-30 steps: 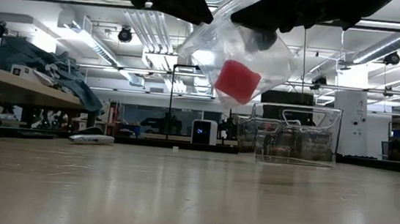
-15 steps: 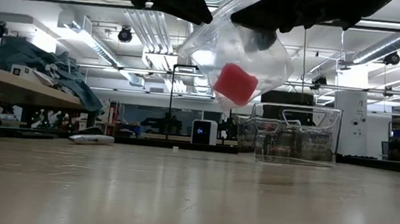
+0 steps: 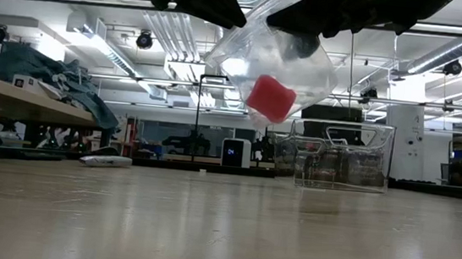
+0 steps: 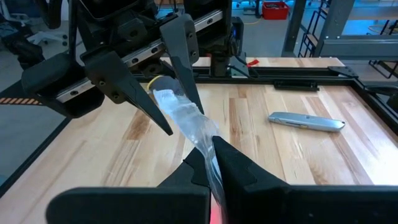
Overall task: Roll bandage
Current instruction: Close the transparent zip bag
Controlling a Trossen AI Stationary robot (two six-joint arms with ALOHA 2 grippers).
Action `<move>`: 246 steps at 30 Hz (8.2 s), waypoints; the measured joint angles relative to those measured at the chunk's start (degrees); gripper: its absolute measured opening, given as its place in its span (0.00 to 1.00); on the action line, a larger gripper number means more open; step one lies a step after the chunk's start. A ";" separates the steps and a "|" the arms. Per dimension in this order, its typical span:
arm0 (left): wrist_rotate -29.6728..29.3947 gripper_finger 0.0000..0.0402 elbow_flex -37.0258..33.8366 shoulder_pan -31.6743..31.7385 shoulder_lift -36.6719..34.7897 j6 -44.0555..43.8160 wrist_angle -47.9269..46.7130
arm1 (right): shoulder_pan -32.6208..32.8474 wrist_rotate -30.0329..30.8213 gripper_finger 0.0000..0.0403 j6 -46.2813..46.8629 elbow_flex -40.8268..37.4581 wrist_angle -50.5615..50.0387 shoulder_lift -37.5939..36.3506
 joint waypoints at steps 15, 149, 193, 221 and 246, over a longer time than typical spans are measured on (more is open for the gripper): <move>0.00 0.22 0.00 0.35 1.69 2.73 4.95 | 0.00 0.13 0.00 -1.96 0.00 -0.61 0.00; -4.06 0.38 -2.65 -7.13 -6.94 -16.02 -10.55 | -2.10 -14.40 0.00 -3.85 7.04 7.67 8.15; 6.51 0.00 -1.46 -10.08 -3.78 -26.10 -13.78 | 0.83 -6.17 0.45 -23.37 13.71 -10.60 2.69; 5.81 0.00 -1.46 -10.11 -2.90 -23.71 -9.14 | -9.59 -19.90 0.41 -27.11 19.80 -19.32 0.67; 5.80 0.00 -1.57 -9.94 -2.92 -22.56 -7.01 | -13.63 -28.98 0.40 -25.46 18.08 -14.44 2.14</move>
